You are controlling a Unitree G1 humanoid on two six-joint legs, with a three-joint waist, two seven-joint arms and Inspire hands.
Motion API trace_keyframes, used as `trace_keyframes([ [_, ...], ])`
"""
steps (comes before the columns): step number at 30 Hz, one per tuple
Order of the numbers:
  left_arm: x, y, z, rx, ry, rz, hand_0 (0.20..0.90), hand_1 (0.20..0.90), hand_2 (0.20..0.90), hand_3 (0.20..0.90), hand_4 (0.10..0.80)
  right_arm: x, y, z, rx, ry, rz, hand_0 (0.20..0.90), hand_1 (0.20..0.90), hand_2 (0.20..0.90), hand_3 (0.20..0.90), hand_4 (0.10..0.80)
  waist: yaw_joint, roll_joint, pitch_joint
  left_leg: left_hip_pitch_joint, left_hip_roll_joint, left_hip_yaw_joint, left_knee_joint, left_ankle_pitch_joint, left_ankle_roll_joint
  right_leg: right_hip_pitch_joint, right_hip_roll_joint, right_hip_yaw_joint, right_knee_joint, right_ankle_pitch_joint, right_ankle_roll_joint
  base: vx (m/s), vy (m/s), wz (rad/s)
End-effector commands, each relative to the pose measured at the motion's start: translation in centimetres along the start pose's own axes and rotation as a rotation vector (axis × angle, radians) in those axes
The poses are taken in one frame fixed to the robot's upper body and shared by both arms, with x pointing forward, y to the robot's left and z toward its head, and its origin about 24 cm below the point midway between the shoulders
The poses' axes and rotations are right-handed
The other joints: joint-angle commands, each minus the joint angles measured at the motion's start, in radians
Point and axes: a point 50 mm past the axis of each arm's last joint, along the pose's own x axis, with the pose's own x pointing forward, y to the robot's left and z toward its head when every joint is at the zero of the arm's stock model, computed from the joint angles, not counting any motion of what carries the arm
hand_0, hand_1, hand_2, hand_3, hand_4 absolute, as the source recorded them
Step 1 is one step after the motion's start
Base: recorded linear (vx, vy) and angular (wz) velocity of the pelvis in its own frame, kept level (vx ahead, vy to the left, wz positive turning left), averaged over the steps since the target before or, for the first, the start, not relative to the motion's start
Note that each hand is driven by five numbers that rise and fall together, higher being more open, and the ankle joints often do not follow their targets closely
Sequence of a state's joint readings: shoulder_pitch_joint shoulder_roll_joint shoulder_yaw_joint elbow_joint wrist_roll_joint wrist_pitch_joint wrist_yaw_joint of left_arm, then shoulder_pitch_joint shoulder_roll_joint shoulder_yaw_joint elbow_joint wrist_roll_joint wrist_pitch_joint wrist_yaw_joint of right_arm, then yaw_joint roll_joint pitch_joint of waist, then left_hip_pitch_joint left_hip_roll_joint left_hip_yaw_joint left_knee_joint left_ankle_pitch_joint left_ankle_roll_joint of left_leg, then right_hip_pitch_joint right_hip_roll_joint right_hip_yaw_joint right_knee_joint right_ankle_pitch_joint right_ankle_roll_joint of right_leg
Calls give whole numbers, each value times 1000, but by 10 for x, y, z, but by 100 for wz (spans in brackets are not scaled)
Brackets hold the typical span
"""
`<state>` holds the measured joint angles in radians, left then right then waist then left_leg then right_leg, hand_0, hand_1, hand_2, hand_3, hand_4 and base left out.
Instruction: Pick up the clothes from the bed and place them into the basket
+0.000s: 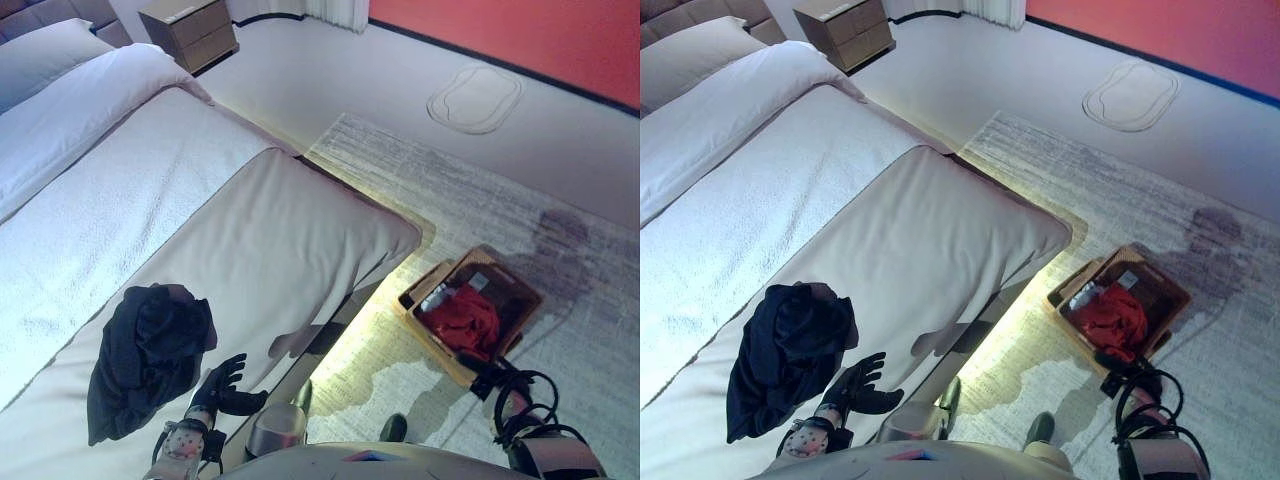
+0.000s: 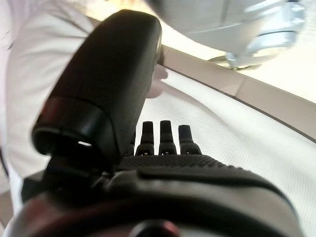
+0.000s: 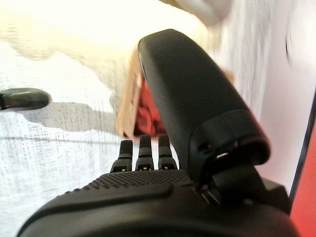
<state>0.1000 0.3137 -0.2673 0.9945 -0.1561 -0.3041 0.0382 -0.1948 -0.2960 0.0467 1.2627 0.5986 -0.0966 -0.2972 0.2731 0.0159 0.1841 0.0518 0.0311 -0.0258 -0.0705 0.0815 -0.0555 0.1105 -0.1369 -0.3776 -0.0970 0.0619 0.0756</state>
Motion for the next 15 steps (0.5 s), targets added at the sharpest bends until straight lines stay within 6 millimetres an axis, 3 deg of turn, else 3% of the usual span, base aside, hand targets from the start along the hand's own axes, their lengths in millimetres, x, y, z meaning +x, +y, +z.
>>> trace_keyframes([
  [1, 4, 12, 12, 4, -56, 51, 900, 900, 900, 900, 800, -4, 19, 35, -135, -228, 97, 900, 900, 900, 900, 800, 89, 36, -7, -94, 5, -121, 70, 0, -38, 20, 35, -120, 202, -165, -62, -54, -27, 29],
  [4, 5, 17, 13, 25, -61, 62, 900, 900, 900, 900, 800, -9, 37, 35, -198, -253, 188, 900, 900, 900, 900, 800, 126, 41, 6, -112, 10, -157, 68, 23, -46, 28, 45, -148, 247, -197, -76, -47, -59, 38],
  [6, 4, 24, 12, 22, -59, 89, 900, 900, 900, 900, 800, -13, 49, 34, -275, -271, 237, 900, 900, 900, 900, 800, 151, 38, 7, -118, 30, -171, 39, 37, -69, 46, 62, -148, 281, -255, -87, 60, -145, 56],
  [7, 4, 28, 12, 20, -61, 94, 900, 900, 900, 900, 800, -15, 53, 31, -290, -270, 249, 900, 900, 900, 900, 800, 157, 36, 8, -127, 47, -142, 32, 49, -81, 56, 65, -172, 289, -267, -89, 56, -114, 56],
  [8, 3, 30, 11, 27, -63, 88, 900, 900, 900, 900, 800, -15, 53, 27, -307, -265, 253, 900, 900, 900, 900, 800, 151, 33, 5, -137, 62, -87, 40, 49, -87, 64, 62, -207, 282, -261, -84, -81, -5, 76],
  [10, 4, 25, 13, 73, -65, 48, 900, 900, 900, 900, 800, -16, 46, 20, -328, -271, 235, 900, 900, 900, 900, 800, 107, 28, -7, -173, 105, 127, 65, 67, -103, 91, 55, -303, 223, -204, -56, -175, 53, 127],
  [11, 6, 21, 17, 108, -71, 20, 900, 900, 900, 900, 800, -15, 41, 21, -334, -286, 223, 900, 900, 900, 900, 800, 75, 17, -8, -185, 142, 255, 112, 74, -108, 98, 42, -354, 191, -167, -40, -257, 104, 181],
  [13, 10, 15, 21, 121, -65, 17, 900, 900, 900, 900, 800, -16, 41, 26, -380, -327, 249, 900, 900, 900, 900, 800, 18, -24, -5, -178, 214, 378, 258, 23, -93, 81, 0, -409, 178, -123, -33, -299, 162, 166],
  [14, 12, 14, 25, 111, -62, 26, 900, 900, 900, 900, 800, -16, 41, 30, -406, -346, 262, 900, 900, 900, 900, 800, -9, -49, -6, -158, 218, 398, 308, -37, -67, 61, -34, -416, 191, -105, -27, -250, 296, 119],
  [15, 16, 12, 30, 88, -62, 46, 900, 900, 900, 900, 800, -15, 41, 33, -450, -363, 285, 900, 900, 900, 900, 800, -39, -66, -12, -120, 197, 390, 328, -99, -45, 30, -72, -408, 218, -94, -18, -146, 278, 80],
])
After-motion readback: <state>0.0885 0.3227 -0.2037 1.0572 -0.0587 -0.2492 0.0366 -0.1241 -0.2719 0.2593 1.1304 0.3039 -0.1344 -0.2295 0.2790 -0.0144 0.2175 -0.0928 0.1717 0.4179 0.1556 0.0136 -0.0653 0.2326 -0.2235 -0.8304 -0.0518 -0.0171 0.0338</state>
